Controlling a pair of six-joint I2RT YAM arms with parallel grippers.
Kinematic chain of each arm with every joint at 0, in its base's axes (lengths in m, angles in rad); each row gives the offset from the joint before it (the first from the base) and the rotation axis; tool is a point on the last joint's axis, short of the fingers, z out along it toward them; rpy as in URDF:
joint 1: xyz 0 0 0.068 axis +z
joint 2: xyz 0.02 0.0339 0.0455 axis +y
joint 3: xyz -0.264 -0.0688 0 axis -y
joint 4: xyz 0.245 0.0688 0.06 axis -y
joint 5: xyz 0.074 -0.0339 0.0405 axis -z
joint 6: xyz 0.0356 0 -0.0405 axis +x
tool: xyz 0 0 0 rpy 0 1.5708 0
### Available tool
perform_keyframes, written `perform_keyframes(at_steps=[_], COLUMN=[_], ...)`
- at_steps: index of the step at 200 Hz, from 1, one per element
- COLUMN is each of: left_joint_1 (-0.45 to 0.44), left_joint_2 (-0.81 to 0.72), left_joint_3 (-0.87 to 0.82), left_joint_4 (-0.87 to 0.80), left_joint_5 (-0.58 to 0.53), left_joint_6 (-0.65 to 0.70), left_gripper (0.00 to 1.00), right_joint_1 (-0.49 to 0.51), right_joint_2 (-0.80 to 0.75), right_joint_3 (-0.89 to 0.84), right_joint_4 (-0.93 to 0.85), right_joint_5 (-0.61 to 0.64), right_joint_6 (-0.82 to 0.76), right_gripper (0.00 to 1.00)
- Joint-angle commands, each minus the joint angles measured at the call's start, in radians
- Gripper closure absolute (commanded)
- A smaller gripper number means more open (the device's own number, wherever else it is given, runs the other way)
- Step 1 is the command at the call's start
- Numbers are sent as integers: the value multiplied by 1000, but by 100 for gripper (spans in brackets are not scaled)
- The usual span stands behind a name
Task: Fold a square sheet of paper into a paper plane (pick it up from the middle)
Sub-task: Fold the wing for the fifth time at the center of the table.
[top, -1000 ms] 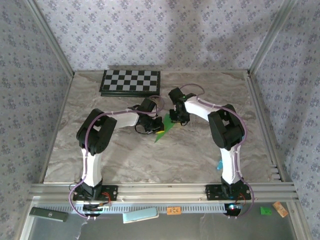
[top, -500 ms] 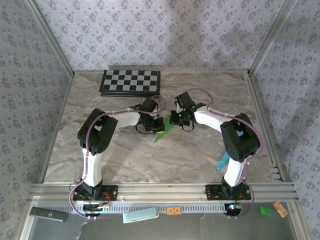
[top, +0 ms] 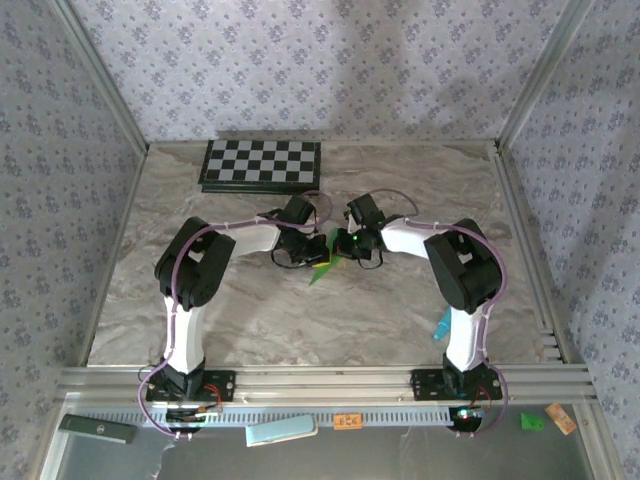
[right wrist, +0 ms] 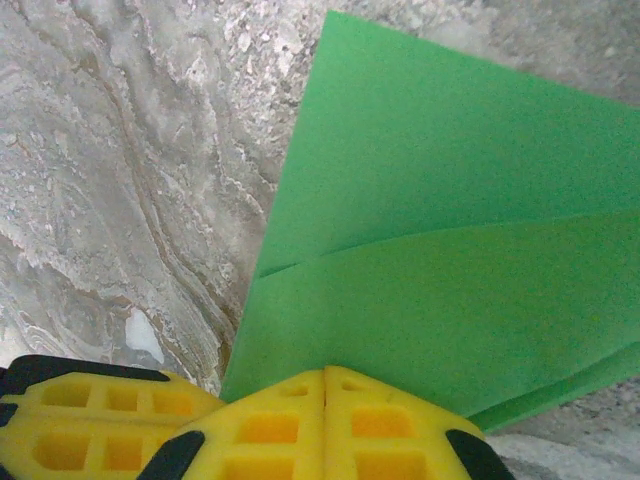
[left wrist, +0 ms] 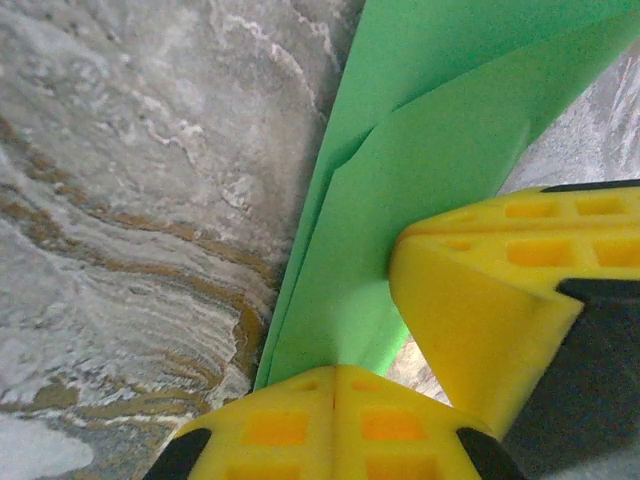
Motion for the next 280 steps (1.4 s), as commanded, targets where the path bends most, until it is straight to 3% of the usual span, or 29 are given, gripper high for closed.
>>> perform_keyframes(at_steps=[1, 72, 152, 176, 213, 245, 280], left_joint_1=[-22, -23, -23, -20, 14, 83, 163], left_joint_2=[77, 71, 27, -32, -164, -304, -460], left_joint_3=[-80, -123, -18, 49, 79, -6, -141], left_joint_4=[-131, -118, -123, -95, -45, -28, -50], left_joint_5=[-99, -98, -65, -34, -47, -117, -272], left_joint_6=[-6, -16, 6, -5, -28, -32, -1], left_gripper=[100, 100, 100, 90, 73, 58, 37], right_joint_1=[-72, -271, -301, -280, -218, -134, -17], right_joint_2=[37, 90, -24, -114, -226, -267, -233], right_joint_3=[-52, -6, 49, 20, -15, 0, 93], right_joint_4=[32, 81, 1, -26, -102, -188, -324], right_joint_5=[34, -39, 16, 52, 143, 227, 349], right_joint_6=[7, -27, -75, -79, -64, -31, 50], right_gripper=[96, 95, 91, 86, 69, 55, 43])
